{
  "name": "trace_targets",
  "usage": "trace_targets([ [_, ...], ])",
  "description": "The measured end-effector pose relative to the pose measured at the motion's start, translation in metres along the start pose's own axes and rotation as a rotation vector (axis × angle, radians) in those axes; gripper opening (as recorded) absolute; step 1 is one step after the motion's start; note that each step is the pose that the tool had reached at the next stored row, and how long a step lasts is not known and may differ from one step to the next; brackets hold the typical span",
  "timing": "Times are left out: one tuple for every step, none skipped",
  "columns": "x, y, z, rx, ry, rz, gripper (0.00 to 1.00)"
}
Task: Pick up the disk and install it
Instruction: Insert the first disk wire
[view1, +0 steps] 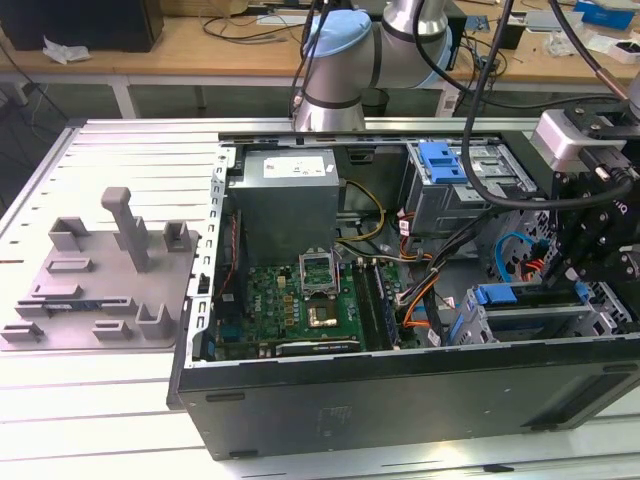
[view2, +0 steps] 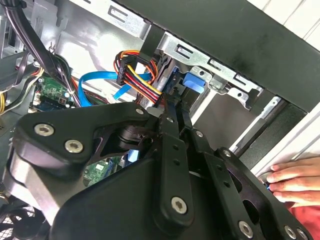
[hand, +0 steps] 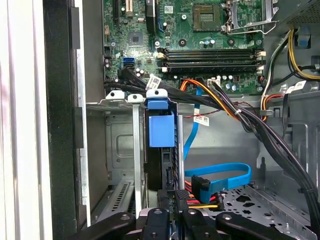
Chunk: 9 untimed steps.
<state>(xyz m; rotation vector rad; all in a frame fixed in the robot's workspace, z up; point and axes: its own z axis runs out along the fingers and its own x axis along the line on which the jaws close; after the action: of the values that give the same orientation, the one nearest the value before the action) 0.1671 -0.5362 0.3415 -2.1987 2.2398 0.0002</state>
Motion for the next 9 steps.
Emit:
trace_targets([
  [0.0, 0.0, -0.0007, 0.0, -0.0005, 0.0, 0.16],
  [0.0, 0.0, -0.0013, -0.0001, -0.0008, 0.0, 0.16],
  [0.0001, 0.0, -0.0022, -0.0001, -0.0005, 0.0, 0.16],
  [0.0, 0.0, -0.0032, 0.0, -0.0001, 0.0, 0.16],
  [0.0, 0.0, -0.004, 0.0, 0.0001, 0.0, 0.16],
  [0.0, 0.0, -0.0045, 0.0, 0.0, 0.0, 0.16],
  [0.0, 0.0, -0.0044, 0.0, -0.0002, 0.0, 0.16],
  [0.0, 0.0, -0.0045, -0.0001, -0.0002, 0.0, 0.16],
  [0.0, 0.0, -0.0046, 0.0, 0.0, 0.0, 0.16],
])
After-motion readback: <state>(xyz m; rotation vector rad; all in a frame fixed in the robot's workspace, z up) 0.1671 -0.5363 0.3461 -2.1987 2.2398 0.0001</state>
